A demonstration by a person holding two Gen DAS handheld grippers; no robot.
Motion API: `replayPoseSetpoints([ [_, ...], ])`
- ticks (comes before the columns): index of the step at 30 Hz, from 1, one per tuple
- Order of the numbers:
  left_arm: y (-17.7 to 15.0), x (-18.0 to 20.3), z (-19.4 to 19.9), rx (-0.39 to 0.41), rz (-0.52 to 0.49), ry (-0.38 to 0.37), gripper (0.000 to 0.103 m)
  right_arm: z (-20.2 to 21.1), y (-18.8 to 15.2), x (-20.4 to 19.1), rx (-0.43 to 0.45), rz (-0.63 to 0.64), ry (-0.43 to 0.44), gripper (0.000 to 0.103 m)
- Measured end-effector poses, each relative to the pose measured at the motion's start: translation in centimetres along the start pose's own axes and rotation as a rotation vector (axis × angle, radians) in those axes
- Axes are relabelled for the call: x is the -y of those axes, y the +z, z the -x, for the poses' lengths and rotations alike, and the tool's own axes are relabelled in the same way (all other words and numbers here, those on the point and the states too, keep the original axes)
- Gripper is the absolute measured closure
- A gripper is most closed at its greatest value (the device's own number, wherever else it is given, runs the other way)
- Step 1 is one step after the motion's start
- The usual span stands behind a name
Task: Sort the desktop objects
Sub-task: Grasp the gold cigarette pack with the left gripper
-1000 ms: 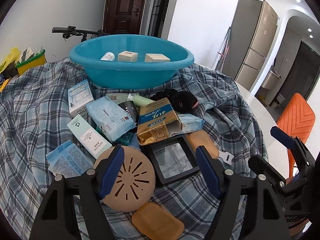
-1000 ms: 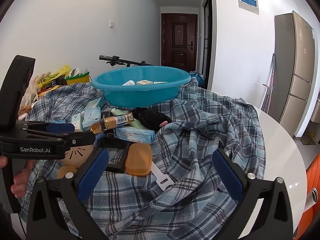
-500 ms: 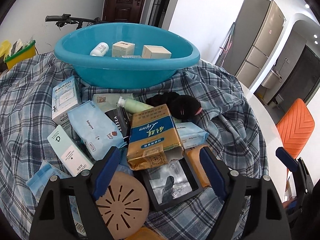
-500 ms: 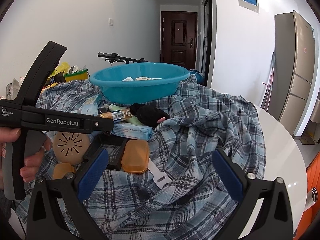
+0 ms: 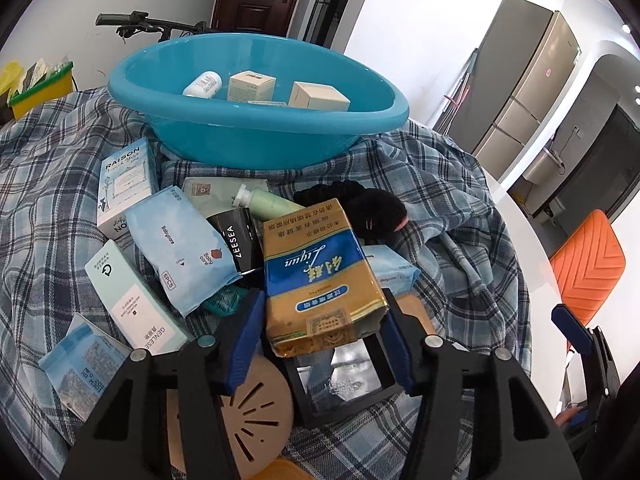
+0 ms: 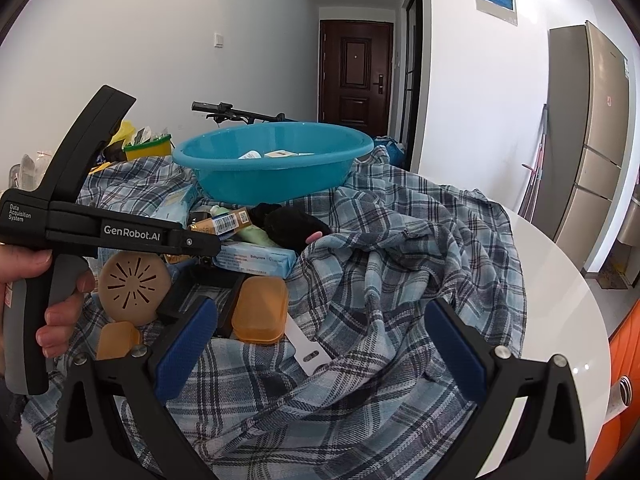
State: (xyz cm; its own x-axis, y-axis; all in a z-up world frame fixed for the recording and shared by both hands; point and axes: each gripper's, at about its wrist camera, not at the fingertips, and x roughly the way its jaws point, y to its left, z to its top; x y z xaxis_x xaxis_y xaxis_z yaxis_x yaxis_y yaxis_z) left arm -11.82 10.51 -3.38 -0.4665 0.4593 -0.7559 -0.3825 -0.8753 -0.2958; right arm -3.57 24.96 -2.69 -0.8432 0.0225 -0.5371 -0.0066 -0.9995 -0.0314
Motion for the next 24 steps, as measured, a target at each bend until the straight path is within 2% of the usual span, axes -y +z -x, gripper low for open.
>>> replayPoseSetpoints([
  [3,-0.9,0.6,1.3,0.013,-0.044,0.003,0.045,0.0,0.0,0.0,0.0,0.001,0.004,0.0],
  [7,-2.9,2.0,3.2,0.052,-0.168,0.072,0.045,0.1,0.2,-0.1,-0.001,-0.002,0.014,0.0],
  [11,-4.7,2.6,4.0,0.038,-0.244,0.086,0.045,0.1,0.5,0.0,-0.004,-0.037,0.062,0.0],
  [13,-5.5,2.8,4.3,0.034,-0.261,0.064,0.045,-0.1,0.7,-0.1,-0.015,-0.057,0.11,0.0],
  [16,-6.7,3.1,5.1,0.055,-0.29,0.023,0.045,-0.7,0.9,0.2,-0.052,-0.123,0.232,0.002],
  [18,-7.4,3.4,5.5,0.059,-0.299,0.01,0.045,-1.2,1.0,0.3,-0.079,-0.177,0.309,0.009],
  [22,-8.1,3.8,5.8,0.054,-0.302,-0.024,0.045,-2.3,1.2,-0.3,-0.113,-0.212,0.362,0.015],
  [24,-8.4,4.1,6.0,0.063,-0.306,-0.04,0.045,-2.9,1.1,-0.9,-0.135,-0.208,0.388,0.023],
])
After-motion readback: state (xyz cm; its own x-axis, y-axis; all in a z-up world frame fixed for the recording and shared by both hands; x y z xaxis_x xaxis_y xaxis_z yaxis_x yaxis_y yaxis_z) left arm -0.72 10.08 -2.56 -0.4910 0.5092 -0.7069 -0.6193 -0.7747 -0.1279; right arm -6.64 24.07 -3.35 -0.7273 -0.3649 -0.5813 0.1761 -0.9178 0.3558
